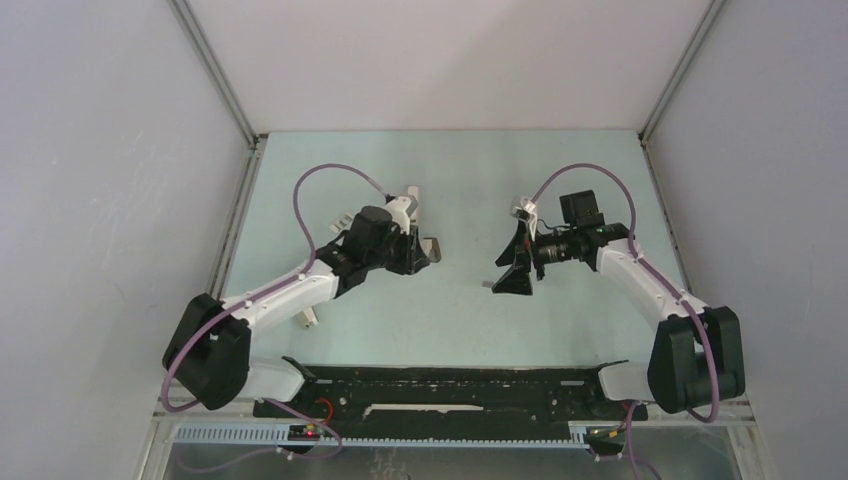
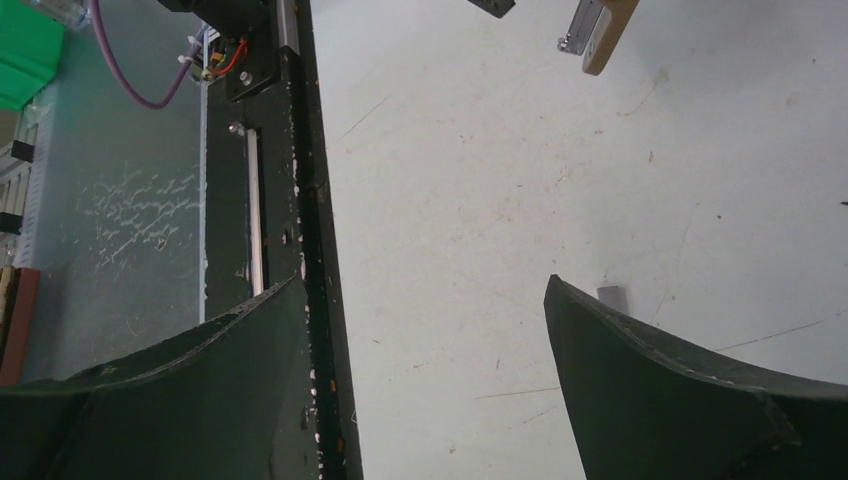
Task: Unload the staples from the stapler
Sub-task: Unload the staple at the center of the board.
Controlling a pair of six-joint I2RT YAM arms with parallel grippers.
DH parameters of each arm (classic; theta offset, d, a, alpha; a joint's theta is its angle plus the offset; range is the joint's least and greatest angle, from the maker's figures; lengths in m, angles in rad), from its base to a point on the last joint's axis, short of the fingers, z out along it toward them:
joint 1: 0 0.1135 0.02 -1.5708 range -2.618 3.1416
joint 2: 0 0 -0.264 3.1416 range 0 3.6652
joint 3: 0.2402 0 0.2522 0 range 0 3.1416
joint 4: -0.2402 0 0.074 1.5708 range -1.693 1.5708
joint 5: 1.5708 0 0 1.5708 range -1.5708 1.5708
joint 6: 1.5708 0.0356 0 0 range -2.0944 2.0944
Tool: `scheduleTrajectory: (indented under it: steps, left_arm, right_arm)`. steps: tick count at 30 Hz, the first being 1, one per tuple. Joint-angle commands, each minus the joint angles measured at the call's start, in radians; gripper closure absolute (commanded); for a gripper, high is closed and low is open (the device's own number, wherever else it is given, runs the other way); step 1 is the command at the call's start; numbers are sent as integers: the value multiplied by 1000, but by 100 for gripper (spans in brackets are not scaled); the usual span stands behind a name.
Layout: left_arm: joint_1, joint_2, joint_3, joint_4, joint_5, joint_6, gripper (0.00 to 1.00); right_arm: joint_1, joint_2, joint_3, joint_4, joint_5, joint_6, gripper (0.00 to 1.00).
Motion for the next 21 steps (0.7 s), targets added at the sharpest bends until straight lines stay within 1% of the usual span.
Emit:
scheduleTrajectory:
  steps: [1, 4, 9, 16, 21]
  left_arm:
    - [-12, -14, -19, 157, 54, 112, 100]
    - [-13, -14, -38, 199, 108, 141, 100]
    - [-26, -48, -70, 249, 144, 200, 100]
    - [-30, -112, -123, 315, 173, 268, 100]
    - [-30, -115, -136, 352, 224, 287, 100]
  right_arm:
    - [10, 41, -6, 89, -31, 19, 0]
    - [11, 54, -5, 109, -27, -8, 1]
    - [26, 61, 33, 46, -36, -151, 0]
    - [22, 145, 96, -15, -92, -221, 0]
    - [40, 157, 96, 2, -96, -238, 0]
